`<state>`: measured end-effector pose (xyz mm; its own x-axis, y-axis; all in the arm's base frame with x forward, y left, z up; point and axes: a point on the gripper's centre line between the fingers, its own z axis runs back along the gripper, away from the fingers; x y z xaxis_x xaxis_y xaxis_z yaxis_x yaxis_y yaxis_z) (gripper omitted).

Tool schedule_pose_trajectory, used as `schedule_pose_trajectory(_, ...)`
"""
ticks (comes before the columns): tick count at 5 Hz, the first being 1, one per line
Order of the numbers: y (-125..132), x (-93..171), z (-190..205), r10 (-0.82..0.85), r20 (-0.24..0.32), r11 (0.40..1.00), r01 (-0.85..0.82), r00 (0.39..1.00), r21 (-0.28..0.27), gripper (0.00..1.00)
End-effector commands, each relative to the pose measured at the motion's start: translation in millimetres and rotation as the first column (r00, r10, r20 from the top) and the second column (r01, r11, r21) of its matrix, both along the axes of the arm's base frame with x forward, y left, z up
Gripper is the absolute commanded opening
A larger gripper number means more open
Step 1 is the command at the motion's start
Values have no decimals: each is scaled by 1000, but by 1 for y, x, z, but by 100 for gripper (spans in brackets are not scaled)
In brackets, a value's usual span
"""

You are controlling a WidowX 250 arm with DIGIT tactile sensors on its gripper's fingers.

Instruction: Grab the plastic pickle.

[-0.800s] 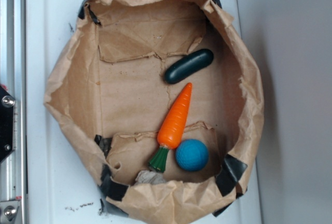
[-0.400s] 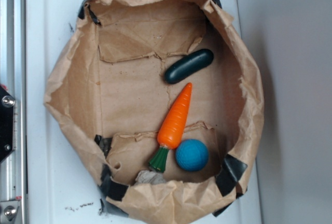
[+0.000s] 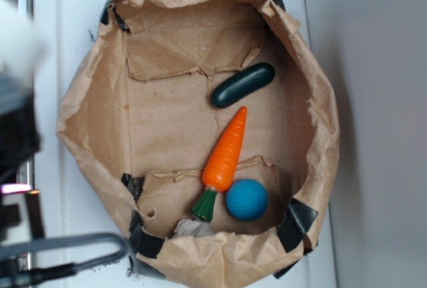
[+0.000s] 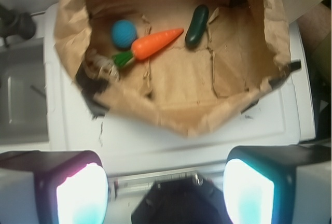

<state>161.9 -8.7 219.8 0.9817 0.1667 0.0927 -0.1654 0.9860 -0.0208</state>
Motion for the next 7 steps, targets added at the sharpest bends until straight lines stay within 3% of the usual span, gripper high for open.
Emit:
schedule_pose_trajectory(1,30,60,-31,128,69,989,-122,989,-85,100)
schedule_pose_trajectory(3,70,108,-61,249,87,967,-243,965,-72,100)
schedule_pose_trajectory(4,60,123,-46,140,81,987,-133,987,-85,100)
schedule_pose_trajectory(7,60,123,-46,140,81,987,-133,987,-85,100)
